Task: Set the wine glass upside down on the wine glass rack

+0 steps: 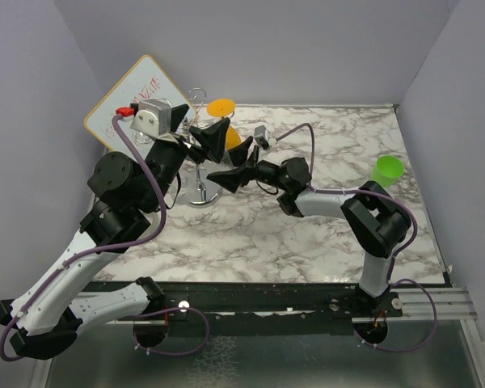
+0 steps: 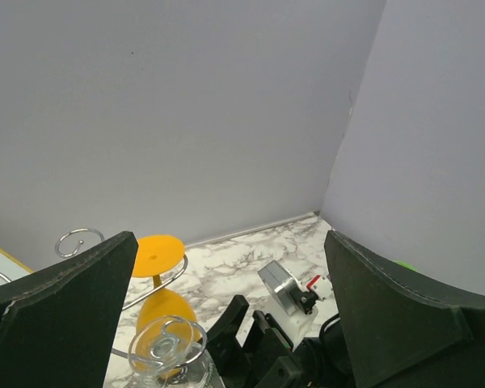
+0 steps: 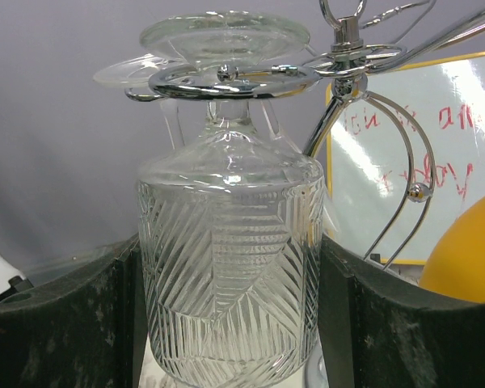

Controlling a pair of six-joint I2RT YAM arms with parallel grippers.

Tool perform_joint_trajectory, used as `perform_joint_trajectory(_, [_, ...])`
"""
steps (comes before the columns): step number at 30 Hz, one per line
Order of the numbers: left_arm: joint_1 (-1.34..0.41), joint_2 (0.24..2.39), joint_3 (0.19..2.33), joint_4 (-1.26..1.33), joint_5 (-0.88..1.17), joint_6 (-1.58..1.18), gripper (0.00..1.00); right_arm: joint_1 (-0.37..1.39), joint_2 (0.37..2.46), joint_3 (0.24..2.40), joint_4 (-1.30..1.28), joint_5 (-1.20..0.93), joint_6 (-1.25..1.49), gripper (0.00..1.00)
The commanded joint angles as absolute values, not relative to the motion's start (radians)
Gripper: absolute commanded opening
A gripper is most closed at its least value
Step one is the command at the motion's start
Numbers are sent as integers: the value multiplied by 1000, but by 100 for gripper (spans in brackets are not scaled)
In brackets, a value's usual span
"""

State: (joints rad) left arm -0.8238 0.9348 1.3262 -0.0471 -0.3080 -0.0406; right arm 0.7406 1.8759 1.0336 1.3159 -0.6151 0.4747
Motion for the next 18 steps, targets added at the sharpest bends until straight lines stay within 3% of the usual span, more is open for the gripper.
perform_joint_trajectory(1, [-820,915,1306,-52,-337,-39,99,749,1806,1001,1431,-571,464,1])
perform_joint_trajectory(18, [-820,899,1298,-69,-354,-38,99,749,1790,958,1432,-349,449,0])
